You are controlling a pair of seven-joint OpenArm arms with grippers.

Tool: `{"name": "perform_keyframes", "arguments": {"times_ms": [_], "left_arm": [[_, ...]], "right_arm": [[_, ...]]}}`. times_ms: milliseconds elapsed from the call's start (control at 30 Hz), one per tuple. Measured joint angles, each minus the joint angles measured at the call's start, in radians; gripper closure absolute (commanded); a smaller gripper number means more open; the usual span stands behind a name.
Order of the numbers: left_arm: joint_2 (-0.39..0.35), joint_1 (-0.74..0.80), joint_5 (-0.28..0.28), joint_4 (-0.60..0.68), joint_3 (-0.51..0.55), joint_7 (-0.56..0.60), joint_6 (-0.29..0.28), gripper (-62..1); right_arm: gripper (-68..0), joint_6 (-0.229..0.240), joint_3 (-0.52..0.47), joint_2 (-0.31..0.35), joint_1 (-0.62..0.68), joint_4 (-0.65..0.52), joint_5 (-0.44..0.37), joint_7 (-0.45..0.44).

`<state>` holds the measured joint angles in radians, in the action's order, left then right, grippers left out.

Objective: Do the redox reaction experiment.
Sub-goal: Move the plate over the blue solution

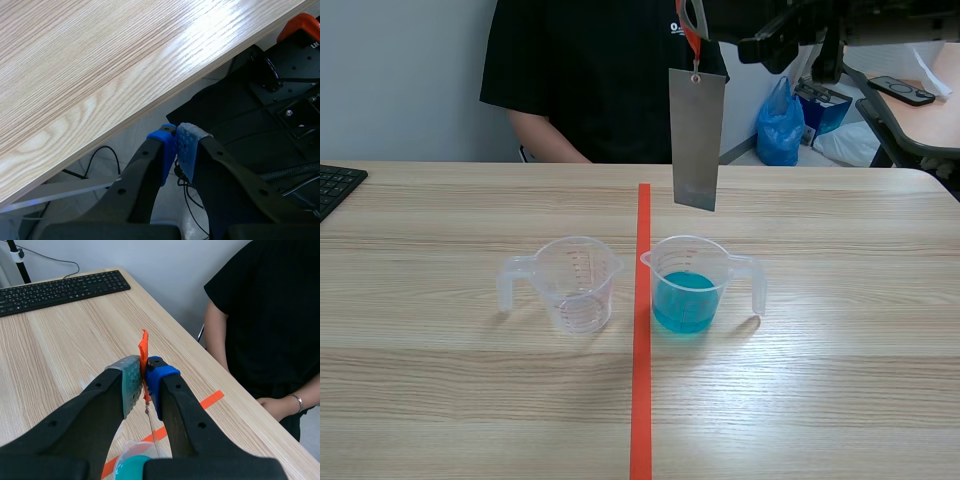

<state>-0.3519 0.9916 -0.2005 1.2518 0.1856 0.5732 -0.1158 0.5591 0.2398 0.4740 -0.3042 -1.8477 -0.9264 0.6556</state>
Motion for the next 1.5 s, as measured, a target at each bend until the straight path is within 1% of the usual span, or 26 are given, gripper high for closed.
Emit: {"name": "perform_keyframes", "arguments": {"times_ms": [100, 167, 233, 267, 333, 400, 533, 600, 700, 867, 900, 1000, 1133, 1233, 1300, 1400, 1500], "left_arm": [[0.0, 0.0, 0.0, 0.0, 0.0, 0.0, 0.0, -4.0], [0.0, 0.0, 0.0, 0.0, 0.0, 0.001, 0.0, -4.0], [0.0, 0.002, 0.006, 0.0, 0.0, 0.026, 0.0, -4.0], [-0.001, 0.006, 0.02, 0.0, 0.0, 0.054, 0.0, -4.0], [-0.007, 0.022, 0.064, 0.001, 0.0, 0.099, 0.0, -4.0], [-0.033, 0.045, 0.118, 0.001, 0.0, 0.114, -0.003, -4.0], [-0.132, 0.063, 0.216, 0.001, 0.0, 0.112, -0.008, -4.0], [-0.19, 0.057, 0.275, 0.001, 0.0, 0.112, -0.02, -4.0], [-0.278, 0.046, 0.368, 0.001, 0.0, 0.099, -0.08, -4.0], [-0.407, 0.004, 0.484, 0.001, 0.0, 0.082, -0.148, -4.0], [-0.433, -0.006, 0.507, 0.001, 0.0, 0.08, -0.154, -4.0], [-0.509, -0.048, 0.569, 0.001, 0.0, 0.055, -0.211, -4.0], [-0.623, -0.137, 0.697, 0.001, 0.0, -0.012, -0.316, -4.0], [-0.702, -0.234, 0.799, 0.001, 0.0, -0.077, -0.372, -4.0], [-0.742, -0.299, 0.855, 0.002, 0.0, -0.1, -0.416, -4.0], [-0.774, -0.402, 0.91, 0.004, -0.013, -0.122, -0.485, -4.0], [-0.78, -0.525, 0.931, 0.005, -0.079, -0.143, -0.536, -4.0]], "right_arm": [[-1.7, 0.004, 0.0, 0.01, 0.0, 0.0, -0.028, -0.003], [-1.7, 0.006, 0.002, 0.027, 0.001, 0.0, -0.029, -0.028], [-1.7, 0.007, 0.002, 0.043, 0.006, 0.0, -0.034, -0.045], [-1.7, 0.008, 0.002, 0.048, 0.009, 0.0, -0.035, -0.045], [-1.7, 0.011, 0.002, 0.05, 0.021, 0.0, -0.035, -0.045], [-1.7, 0.011, 0.003, 0.05, 0.033, 0.001, -0.035, -0.044], [-1.7, 0.011, 0.003, 0.05, 0.036, 0.001, -0.035, -0.044], [-1.7, 0.011, 0.003, 0.05, 0.036, 0.001, -0.035, -0.044], [-1.7, 0.011, 0.003, 0.05, 0.036, 0.001, -0.035, -0.044], [-1.7, 0.011, 0.003, 0.05, 0.036, 0.001, -0.035, -0.044], [-1.7, 0.011, 0.003, 0.05, 0.037, 0.001, -0.035, -0.043], [-1.7, 0.011, 0.003, 0.05, 0.037, 0.001, -0.035, -0.04], [-1.7, 0.015, 0.003, 0.05, 0.04, 0.001, -0.035, -0.036], [-1.7, 0.015, 0.003, 0.05, 0.04, 0.001, -0.035, -0.037], [-1.7, 0.015, 0.003, 0.05, 0.04, 0.002, -0.035, -0.036], [-1.7, 0.015, 0.003, 0.05, 0.04, 0.002, -0.035, -0.036], [-1.7, 0.015, 0.003, 0.05, 0.04, 0.002, -0.035, -0.036]]}}
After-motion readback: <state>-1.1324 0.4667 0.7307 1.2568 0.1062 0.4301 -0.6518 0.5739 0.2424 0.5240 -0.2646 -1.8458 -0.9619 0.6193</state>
